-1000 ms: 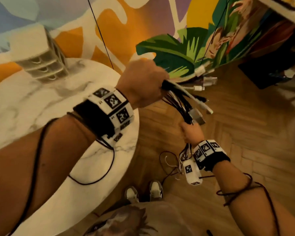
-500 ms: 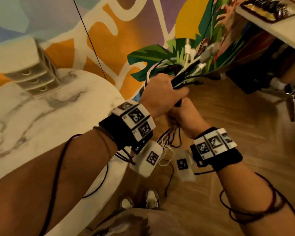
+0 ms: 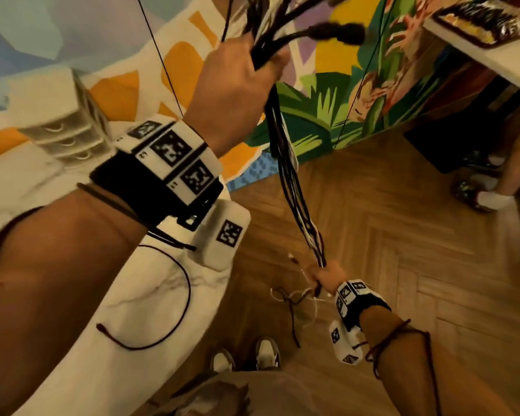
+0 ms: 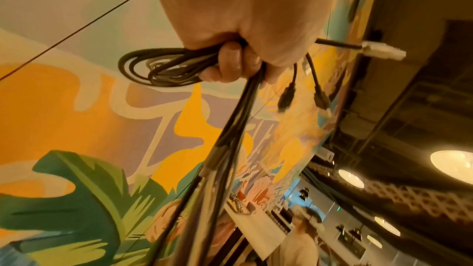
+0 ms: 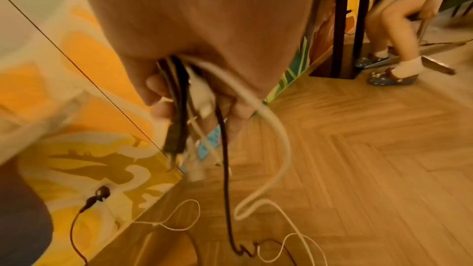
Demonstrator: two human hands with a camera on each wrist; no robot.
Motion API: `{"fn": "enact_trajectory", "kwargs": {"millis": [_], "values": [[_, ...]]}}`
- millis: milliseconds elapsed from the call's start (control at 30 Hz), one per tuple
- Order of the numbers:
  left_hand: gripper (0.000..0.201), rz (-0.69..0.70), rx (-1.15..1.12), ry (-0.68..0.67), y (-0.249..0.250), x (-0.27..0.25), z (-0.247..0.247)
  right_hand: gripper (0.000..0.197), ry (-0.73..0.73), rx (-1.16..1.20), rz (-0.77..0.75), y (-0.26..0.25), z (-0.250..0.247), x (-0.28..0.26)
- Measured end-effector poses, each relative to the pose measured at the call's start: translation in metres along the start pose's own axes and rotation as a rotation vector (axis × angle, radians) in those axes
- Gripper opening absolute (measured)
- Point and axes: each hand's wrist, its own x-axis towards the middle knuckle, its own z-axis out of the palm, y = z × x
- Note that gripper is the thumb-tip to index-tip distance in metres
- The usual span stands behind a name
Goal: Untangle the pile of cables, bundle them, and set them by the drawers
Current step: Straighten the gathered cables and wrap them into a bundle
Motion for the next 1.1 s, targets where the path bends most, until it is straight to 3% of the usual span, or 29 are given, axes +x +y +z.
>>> {"fn": "enact_trajectory", "kwargs": {"millis": [67,167,267,333,500,600,733,800,867,967,1033,1100], "values": [[0.019,0.03,0.027,-0.003,0.001,-0.003,0.0,0.046,0.039,-0.04,0.112,0.008,-0.003,0.006],[0.019,0.042,0.021,-0.034,-0.001,-0.009,0.004,0.049,0.081,-0.083,0.134,0.012,-0.007,0.015],[0.011,0.044,0.015,-0.025,-0.004,-0.007,0.003,0.046,0.027,-0.028,0.178,0.019,-0.006,0.016],[0.018,0.061,0.01,-0.016,-0.004,-0.004,0.002,0.042,0.047,-0.146,0.18,0.019,-0.009,0.013],[0.013,0.091,-0.008,-0.017,-0.009,-0.003,0.008,0.032,0.027,-0.352,0.178,0.012,-0.017,0.008],[0.023,0.112,0.021,0.002,-0.015,-0.004,0.015,0.04,0.023,-0.562,0.152,0.013,-0.023,0.007],[0.018,0.067,-0.017,-0.039,-0.016,-0.009,0.026,0.052,-0.069,-0.612,0.098,0.007,-0.028,0.004],[0.025,0.031,-0.039,-0.076,-0.017,-0.015,0.035,0.056,-0.083,-0.642,0.023,-0.013,-0.033,-0.003],[0.021,-0.001,-0.075,-0.11,-0.021,-0.024,0.044,0.058,-0.031,-0.606,-0.155,-0.045,-0.039,-0.016],[0.016,-0.051,-0.14,-0.152,-0.028,-0.041,0.057,0.054,0.057,-0.144,-0.489,-0.102,-0.05,-0.044],[0.012,-0.114,-0.179,-0.156,-0.04,-0.05,0.063,0.057,-0.022,0.124,-0.649,-0.135,-0.057,-0.065],[0.017,-0.192,-0.218,-0.169,-0.05,-0.053,0.065,0.048,-0.156,0.209,-0.74,-0.164,-0.056,-0.083]]}}
